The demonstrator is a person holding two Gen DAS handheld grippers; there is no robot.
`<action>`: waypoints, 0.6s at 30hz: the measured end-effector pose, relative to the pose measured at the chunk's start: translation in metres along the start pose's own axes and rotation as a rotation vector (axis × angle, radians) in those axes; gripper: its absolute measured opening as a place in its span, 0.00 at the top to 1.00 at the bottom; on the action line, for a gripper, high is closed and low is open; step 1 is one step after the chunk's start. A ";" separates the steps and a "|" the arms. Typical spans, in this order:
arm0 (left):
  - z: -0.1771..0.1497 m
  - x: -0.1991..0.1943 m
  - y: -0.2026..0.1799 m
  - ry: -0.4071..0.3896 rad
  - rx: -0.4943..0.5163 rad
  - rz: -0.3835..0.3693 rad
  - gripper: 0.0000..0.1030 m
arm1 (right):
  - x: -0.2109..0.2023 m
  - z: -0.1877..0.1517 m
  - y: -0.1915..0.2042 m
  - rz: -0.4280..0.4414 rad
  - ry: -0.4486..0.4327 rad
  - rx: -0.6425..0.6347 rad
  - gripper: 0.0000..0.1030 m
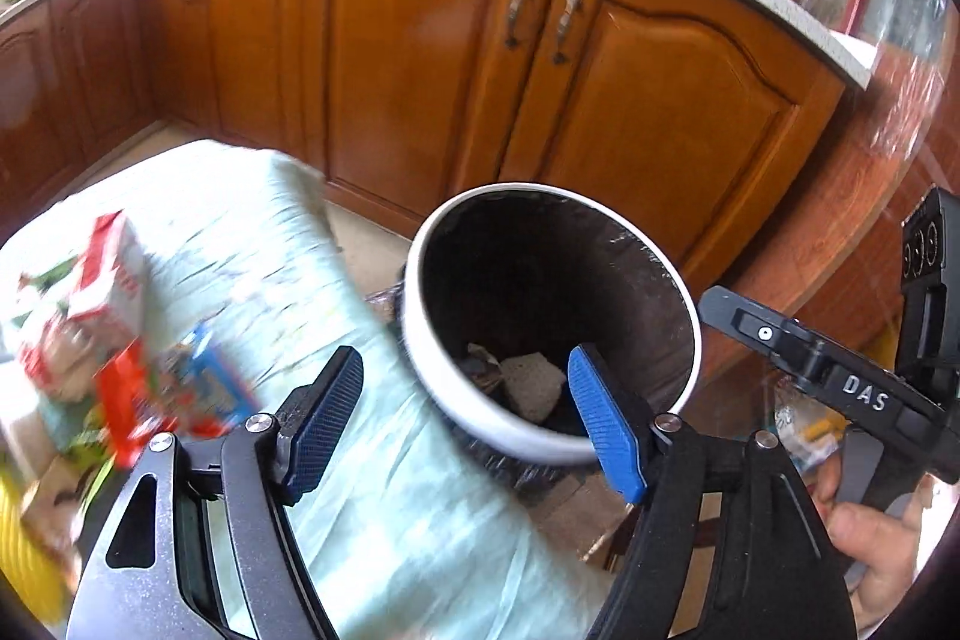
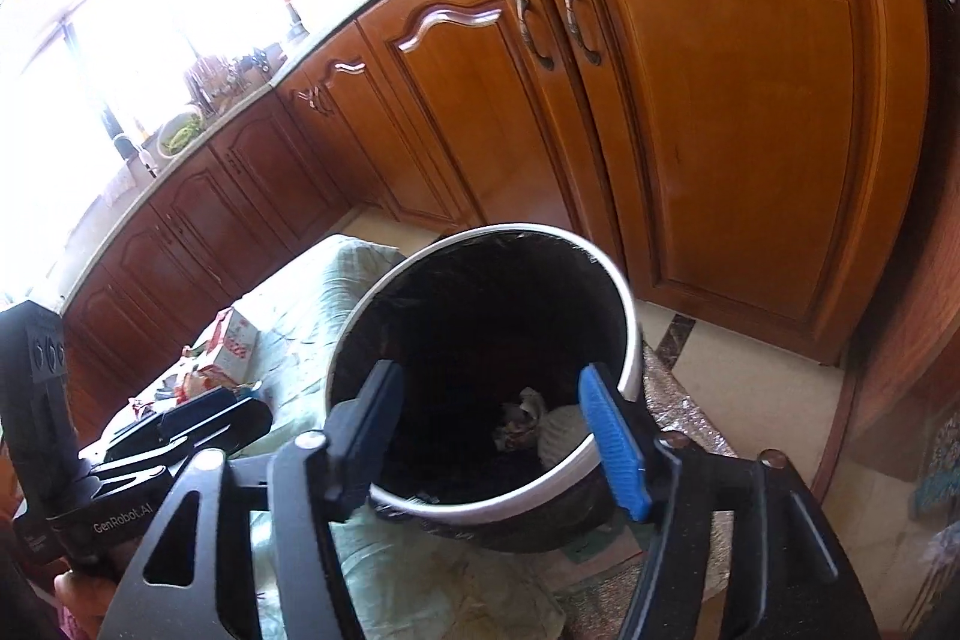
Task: Collect trash
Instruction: 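Move both tools back over the table toward the remaining trash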
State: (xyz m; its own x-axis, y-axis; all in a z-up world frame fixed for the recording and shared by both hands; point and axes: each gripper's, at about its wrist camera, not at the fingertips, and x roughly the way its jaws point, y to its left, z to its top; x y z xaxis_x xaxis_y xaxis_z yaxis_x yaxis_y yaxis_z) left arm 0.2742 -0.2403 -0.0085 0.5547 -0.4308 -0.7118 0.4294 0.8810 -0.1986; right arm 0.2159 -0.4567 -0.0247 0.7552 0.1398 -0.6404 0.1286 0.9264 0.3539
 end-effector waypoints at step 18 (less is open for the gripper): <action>-0.096 -0.120 0.087 -0.098 -0.202 0.155 0.29 | -0.012 -0.072 0.086 0.219 0.046 -0.045 0.15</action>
State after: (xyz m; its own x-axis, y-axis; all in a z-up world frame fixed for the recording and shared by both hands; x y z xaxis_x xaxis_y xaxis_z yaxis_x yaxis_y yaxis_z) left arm 0.1764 -0.0929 -0.0053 0.6731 -0.2957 -0.6779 0.1885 0.9549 -0.2294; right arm 0.1715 -0.3538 -0.0361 0.7321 0.3541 -0.5820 -0.0649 0.8867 0.4578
